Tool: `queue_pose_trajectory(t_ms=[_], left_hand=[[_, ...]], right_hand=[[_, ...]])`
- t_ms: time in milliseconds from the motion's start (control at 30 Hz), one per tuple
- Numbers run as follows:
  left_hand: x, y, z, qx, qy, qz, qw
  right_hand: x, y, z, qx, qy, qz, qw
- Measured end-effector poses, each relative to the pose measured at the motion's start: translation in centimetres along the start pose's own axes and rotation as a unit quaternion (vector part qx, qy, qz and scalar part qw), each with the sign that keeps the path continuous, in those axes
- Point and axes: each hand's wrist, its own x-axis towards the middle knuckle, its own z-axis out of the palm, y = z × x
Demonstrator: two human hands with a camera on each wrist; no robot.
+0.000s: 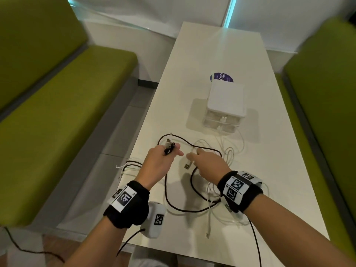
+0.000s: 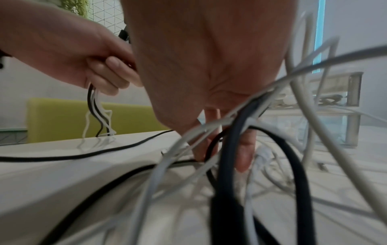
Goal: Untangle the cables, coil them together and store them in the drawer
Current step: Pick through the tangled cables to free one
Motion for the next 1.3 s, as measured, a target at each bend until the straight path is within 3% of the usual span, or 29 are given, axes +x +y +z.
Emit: queue_pose_trajectory(t_ms=[167,267,400,567,700,833,900,1100,1300], left_hand=[[-0.2,0.4,0.5,-0.016,0.008,-0.009,1.000],[-0.5,0.6,0.9,-0.022,0.020,-0.007,1.000],[-0.7,0.7,1.5,-0.038,0.055,0.012,0.998],[-1.0,1.8,2.0,-0.113,0.090,0.049,0.988],[-1.7,3.2,2.5,-0.131,0.072,0.076,0.986],[-2.4,4.2,3.3,-0.160,0.042,0.065,0.984],[-2.6,4.5,3.8,-0.196,0.030,0.057,0.978],[-2.5,4.5,4.1,-0.211,0.015,0.045,0.976],[-2.9,4.2,4.5,-0.176,0.025,0.069,0.982]], right_hand=[[0.4,0.3,0.2,-0.001,0.026,0.010,1.000],[-0.3,0.4,0.1,0.083,0.071,-0.001,0.994],[-1.5,0.1,-1.4,0.259,0.160,-0.007,0.952],[-2.7,-0.8,-2.9,0.375,0.219,-0.034,0.900],[-3.9,-1.8,-3.8,0.493,0.253,-0.054,0.831],[-5.0,-2.8,-4.3,0.656,0.235,-0.046,0.716],[-5.4,-2.9,-4.4,0.688,0.228,-0.045,0.687],[-5.8,-2.1,-3.7,0.660,0.212,-0.055,0.718],[-6.6,-2.4,-3.9,0.664,0.204,-0.019,0.719]])
